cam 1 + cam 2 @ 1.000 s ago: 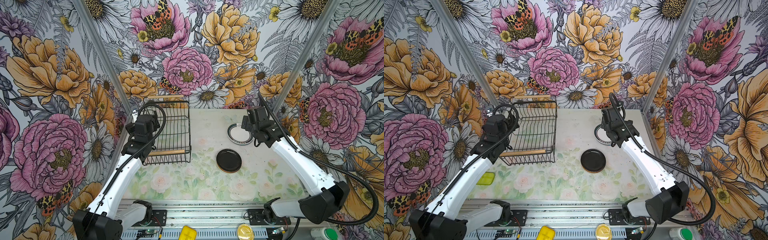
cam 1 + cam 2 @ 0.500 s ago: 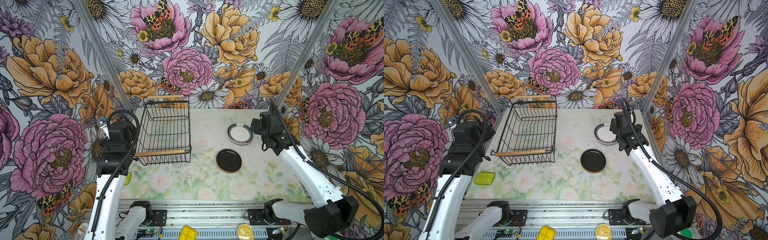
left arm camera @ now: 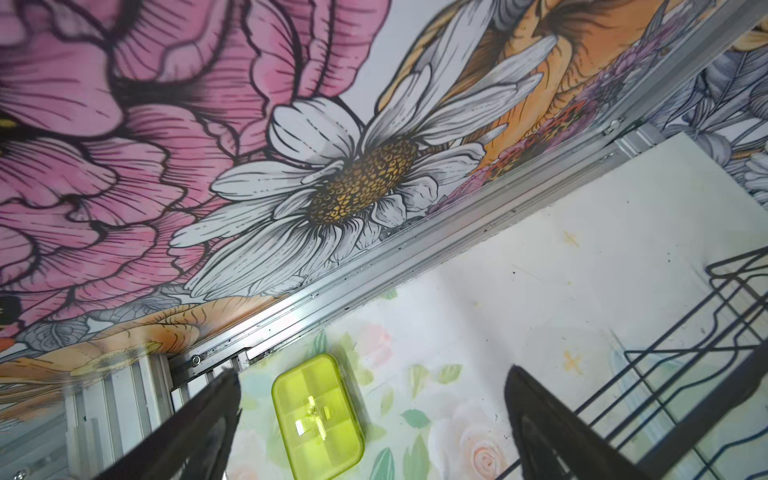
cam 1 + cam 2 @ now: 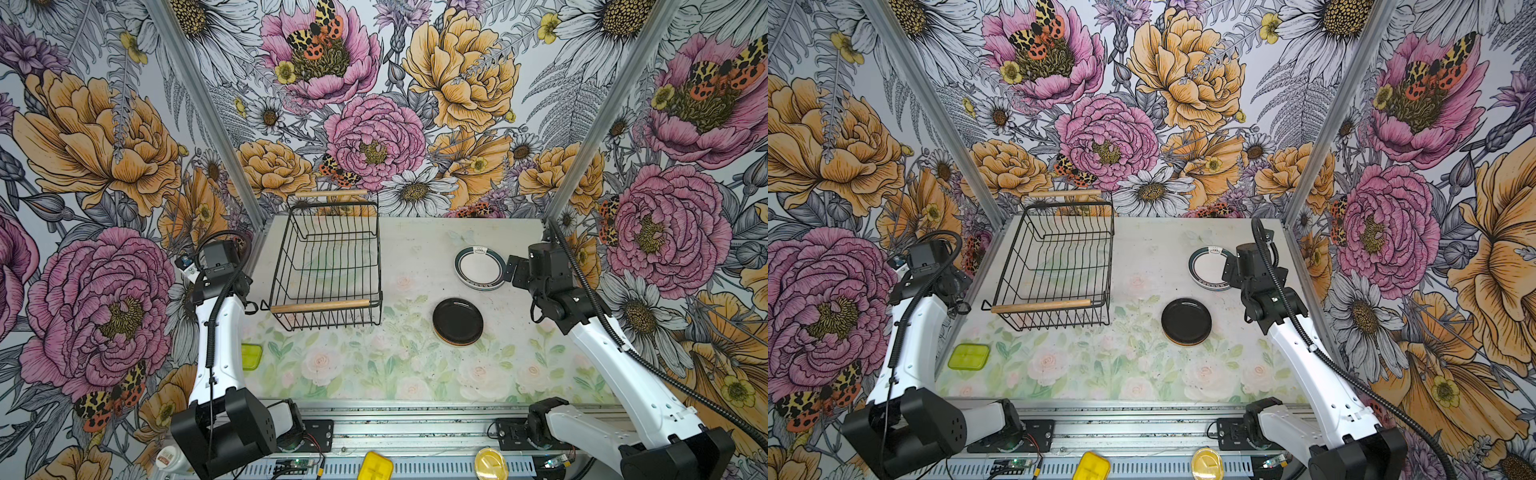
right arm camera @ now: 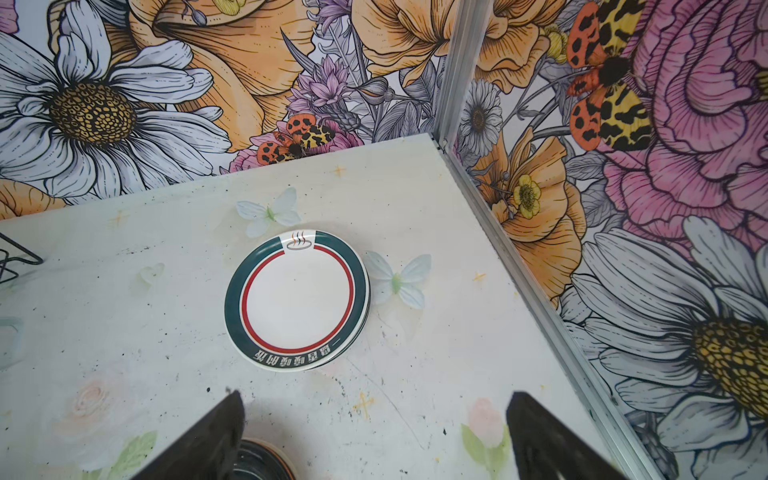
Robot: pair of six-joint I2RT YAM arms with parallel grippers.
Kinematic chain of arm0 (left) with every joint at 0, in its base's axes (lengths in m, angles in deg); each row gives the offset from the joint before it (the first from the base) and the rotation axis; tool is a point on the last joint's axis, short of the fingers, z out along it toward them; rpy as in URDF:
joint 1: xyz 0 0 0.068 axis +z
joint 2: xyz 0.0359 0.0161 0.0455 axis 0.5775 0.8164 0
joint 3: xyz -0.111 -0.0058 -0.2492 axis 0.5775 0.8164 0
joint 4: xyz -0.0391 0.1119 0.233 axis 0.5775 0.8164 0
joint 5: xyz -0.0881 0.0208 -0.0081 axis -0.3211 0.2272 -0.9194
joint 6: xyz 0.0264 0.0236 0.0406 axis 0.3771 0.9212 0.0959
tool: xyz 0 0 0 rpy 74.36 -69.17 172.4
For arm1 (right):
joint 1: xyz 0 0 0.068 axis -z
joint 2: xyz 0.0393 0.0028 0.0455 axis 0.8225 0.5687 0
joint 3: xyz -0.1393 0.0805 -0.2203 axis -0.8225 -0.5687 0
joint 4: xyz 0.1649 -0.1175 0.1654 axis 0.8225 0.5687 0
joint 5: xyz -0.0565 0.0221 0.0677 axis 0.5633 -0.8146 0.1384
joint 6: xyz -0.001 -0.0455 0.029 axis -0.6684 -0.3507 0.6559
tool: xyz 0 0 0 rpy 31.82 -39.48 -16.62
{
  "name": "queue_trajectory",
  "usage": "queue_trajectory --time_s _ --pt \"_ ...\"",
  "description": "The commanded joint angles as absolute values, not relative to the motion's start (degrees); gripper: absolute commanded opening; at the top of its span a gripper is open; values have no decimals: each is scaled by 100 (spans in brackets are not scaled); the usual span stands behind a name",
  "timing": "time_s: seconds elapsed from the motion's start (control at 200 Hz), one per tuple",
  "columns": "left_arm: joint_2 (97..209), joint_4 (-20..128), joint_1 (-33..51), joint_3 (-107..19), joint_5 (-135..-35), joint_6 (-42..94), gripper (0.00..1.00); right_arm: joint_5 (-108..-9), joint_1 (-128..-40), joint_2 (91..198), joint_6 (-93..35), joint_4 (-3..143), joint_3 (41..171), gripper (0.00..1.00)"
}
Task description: Unload the plates from the dish rack
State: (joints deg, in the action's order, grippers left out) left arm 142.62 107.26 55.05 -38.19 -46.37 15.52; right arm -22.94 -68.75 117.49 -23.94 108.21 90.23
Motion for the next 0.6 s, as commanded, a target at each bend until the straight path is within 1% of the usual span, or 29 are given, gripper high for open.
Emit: queue_trajectory --time_s 0.0,0.085,0.205,0.5,0.595 --pt "14626 10758 5327 -3734 -4772 1506 99 -2387 -6835 11638 -2299 10853 8964 99" --pt "14904 10753 5129 -3677 -4572 1389 99 -2419 -6826 11608 -2299 10857 8956 100" --pt "15119 10640 4910 -3618 -4610 1367 99 -2451 -6785 11573 -2327 10894 8914 100" --pt "15428 10478 4389 -3557 -4876 1394 99 -2530 -6676 11563 -2306 10914 8780 100" --pt "15428 10382 4144 -3528 -5122 1352 99 -2587 -6606 11559 -2304 10913 8763 100"
